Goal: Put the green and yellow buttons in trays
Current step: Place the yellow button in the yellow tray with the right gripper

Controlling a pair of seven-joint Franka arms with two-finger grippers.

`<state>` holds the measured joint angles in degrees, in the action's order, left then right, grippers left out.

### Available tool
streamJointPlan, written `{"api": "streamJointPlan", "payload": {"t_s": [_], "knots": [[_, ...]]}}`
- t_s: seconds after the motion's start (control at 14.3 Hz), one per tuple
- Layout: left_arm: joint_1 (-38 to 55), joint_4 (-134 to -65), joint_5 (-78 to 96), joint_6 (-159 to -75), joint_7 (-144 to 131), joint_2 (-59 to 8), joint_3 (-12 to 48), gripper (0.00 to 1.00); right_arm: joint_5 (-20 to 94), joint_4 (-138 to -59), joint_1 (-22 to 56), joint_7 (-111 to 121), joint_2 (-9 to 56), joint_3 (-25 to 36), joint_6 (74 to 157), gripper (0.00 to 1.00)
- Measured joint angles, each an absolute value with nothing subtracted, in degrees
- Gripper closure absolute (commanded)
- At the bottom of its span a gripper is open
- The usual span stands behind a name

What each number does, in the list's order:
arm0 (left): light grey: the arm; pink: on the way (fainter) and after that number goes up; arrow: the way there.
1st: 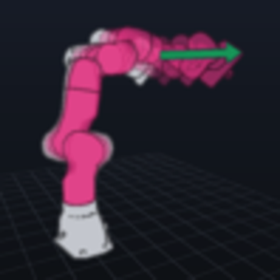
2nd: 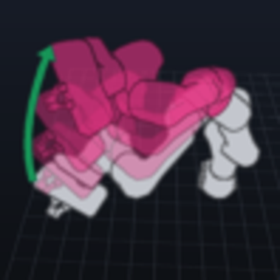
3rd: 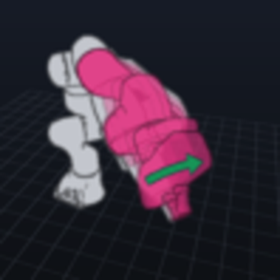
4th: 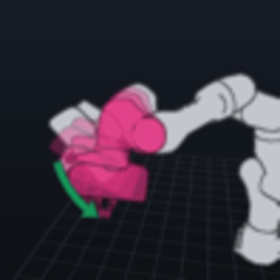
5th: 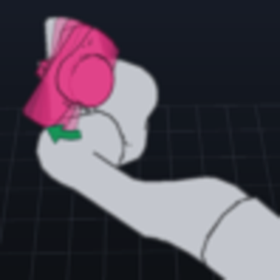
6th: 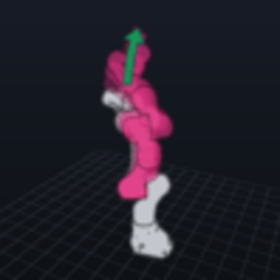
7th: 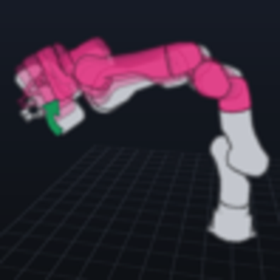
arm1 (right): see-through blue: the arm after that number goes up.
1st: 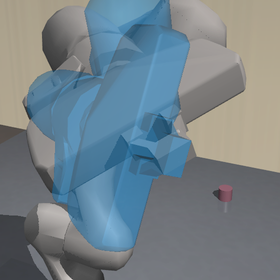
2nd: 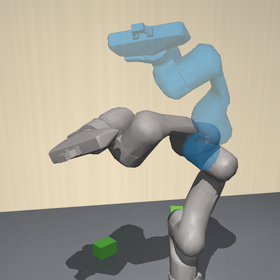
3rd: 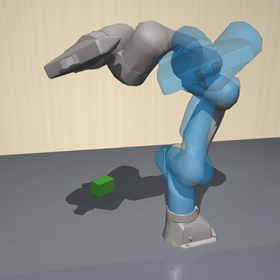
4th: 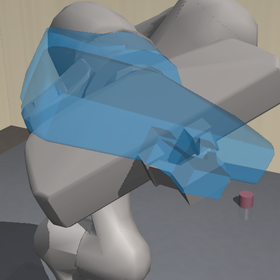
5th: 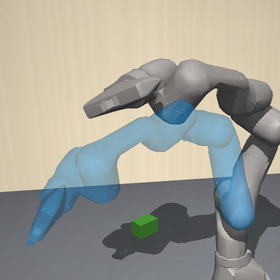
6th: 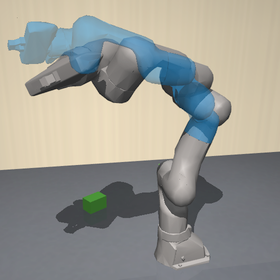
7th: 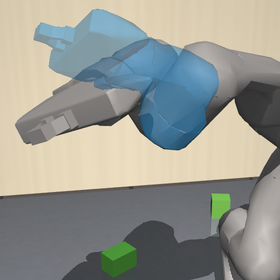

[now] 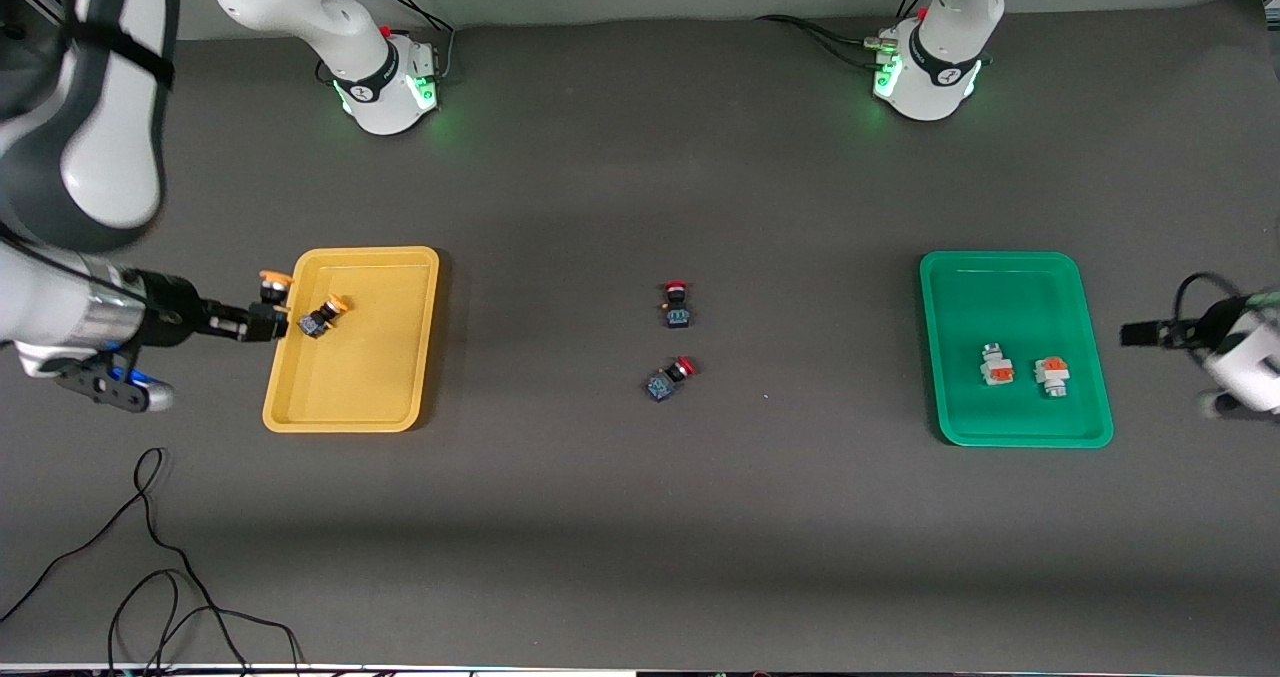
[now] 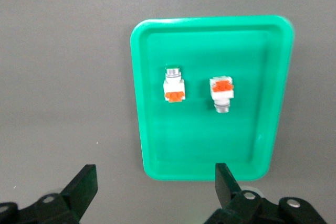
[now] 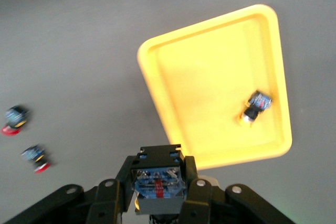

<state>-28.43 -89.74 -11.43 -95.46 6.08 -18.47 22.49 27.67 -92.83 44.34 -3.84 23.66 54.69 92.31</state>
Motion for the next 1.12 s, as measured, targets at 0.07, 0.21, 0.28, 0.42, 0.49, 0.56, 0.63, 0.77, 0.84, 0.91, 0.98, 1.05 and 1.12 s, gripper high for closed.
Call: {"api": "streamJointPlan", "payload": {"t_s": [0.07, 0.21, 0.28, 0.42, 0.49, 0.56, 0.63, 0.77, 0.84, 0.91, 0.98, 1.05, 1.12], "knots": [[-28.41, -89.49, -9.85, -94.27, 6.34, -15.87, 22.54, 0.0, 27.63, -97.81, 44.49, -2.12, 23.71, 54.55, 98.1, 1.0], [-27.81, -89.44, -6.92, -91.87, 6.99, -10.41, 22.68, 0.0, 27.63, -107.32, 45.74, 0.32, 24.08, 53.93, 110.44, 1.0], [-26.66, -89.46, -6.25, -90.74, 7.06, -7.99, 22.48, 0.0, 27.82, -111.35, 46.82, 0.67, 24.54, 53.4, 115.74, 1.0], [-22.07, -89.61, -5.2, -89.18, 7.05, -4.19, 20.52, 0.0, 30.43, -117.19, 48.79, 0.85, 26.09, 51.18, 123.83, 1.0], [-19.4, -89.75, -4.69, -88.44, 7.03, -2.84, 19.07, 0.0, 32.8, -118.88, 49.45, 1.47, 27.17, 50.06, 126.27, 1.0], [-16.7, -89.96, -4.29, -87.76, 7.01, -1.72, 17.52, 0.0, 35.76, -119.85, 49.94, 2.29, 28.49, 49.24, 127.6, 1.0], [-14.3, -90.19, -3.89, -87.2, 6.98, -0.95, 16.04, 0.0, 38.1, -120.16, 50.2, 3.07, 29.72, 48.77, 128.16, 1.0], [-9.4, -90.36, -2.73, -86.29, 6.69, -0.14, 12.47, 0.0, 40.41, -120.24, 50.24, 4.7, 31.52, 47.96, 129.3, 1.0], [-6.8, -90.37, -2.08, -86.15, 6.12, 0.0, 10.38, 0.0, 40.95, -120.48, 50.21, 5.46, 32.18, 47.54, 130.44, 0.68], [-4.41, -90.38, -1.56, -86.14, 5.29, 0.0, 8.44, 0.0, 41.51, -120.74, 50.21, 6.05, 32.67, 47.18, 131.17, 0.13], [-2.31, -90.44, -1.15, -86.14, 4.39, 0.0, 6.95, 0.0, 41.87, -120.83, 50.21, 6.3, 33.04, 46.95, 131.55, 0.0], [-0.81, -90.54, -1.06, -86.14, 3.52, 0.0, 6.13, 0.0, 42.06, -120.83, 50.21, 6.34, 33.19, 46.89, 131.57, 0.0], [-0.1, -90.66, -1.0, -86.14, 2.89, 0.0, 5.84, 0.0, 42.18, -120.75, 50.16, 6.42, 33.07, 46.93, 131.46, 0.0]]}}
